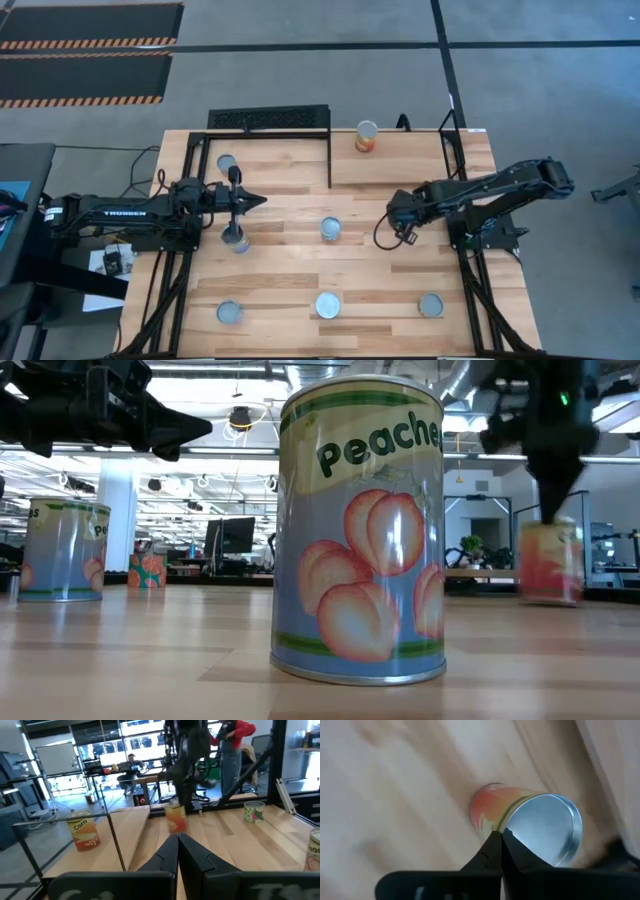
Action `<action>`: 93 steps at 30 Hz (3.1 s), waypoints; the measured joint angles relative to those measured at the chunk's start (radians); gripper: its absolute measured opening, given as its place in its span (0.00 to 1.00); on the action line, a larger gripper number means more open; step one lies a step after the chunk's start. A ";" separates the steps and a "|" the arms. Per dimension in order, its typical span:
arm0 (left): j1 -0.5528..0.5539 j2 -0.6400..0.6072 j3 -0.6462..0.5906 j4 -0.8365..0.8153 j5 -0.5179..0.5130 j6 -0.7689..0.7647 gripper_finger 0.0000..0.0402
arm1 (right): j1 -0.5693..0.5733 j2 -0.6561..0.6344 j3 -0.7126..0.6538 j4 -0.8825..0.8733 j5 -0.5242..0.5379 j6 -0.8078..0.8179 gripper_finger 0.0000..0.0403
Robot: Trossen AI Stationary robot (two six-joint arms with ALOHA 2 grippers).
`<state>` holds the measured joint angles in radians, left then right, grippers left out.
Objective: Pick and place cans onto a shelf
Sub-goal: Put the large canned corn on the shelf aligned with the other large canned corn, then adjust the canned corns on the shelf
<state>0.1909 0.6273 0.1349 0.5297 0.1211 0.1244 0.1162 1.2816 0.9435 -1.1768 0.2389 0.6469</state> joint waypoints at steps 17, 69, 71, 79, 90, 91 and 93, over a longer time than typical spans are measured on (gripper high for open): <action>0.000 0.000 0.001 0.041 -0.055 0.021 0.00 | -0.279 0.337 0.559 0.074 0.073 -0.641 0.01; 0.000 0.000 0.001 0.039 -0.057 0.017 0.00 | -0.408 0.423 0.656 0.235 0.132 -0.951 0.22; 0.000 0.000 0.001 0.037 -0.057 0.017 0.00 | -0.402 0.376 0.656 0.231 0.126 -0.942 0.17; 0.000 0.000 0.001 0.037 -0.049 0.011 0.00 | -0.521 0.185 0.423 0.338 0.031 -0.854 0.03; 0.000 0.000 0.001 0.037 -0.056 0.008 0.00 | -0.779 0.126 0.111 0.599 0.026 -0.734 0.01; 0.000 0.000 0.001 0.038 -0.056 0.010 0.00 | -0.799 0.143 0.110 0.611 0.025 -0.726 0.01; 0.000 0.000 0.000 0.043 -0.057 0.009 0.00 | -0.830 0.181 0.110 0.657 0.020 -0.711 0.01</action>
<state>0.1909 0.6277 0.1352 0.5731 0.0644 0.1339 -0.7143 1.4626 1.0534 -0.5196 0.2587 -0.0639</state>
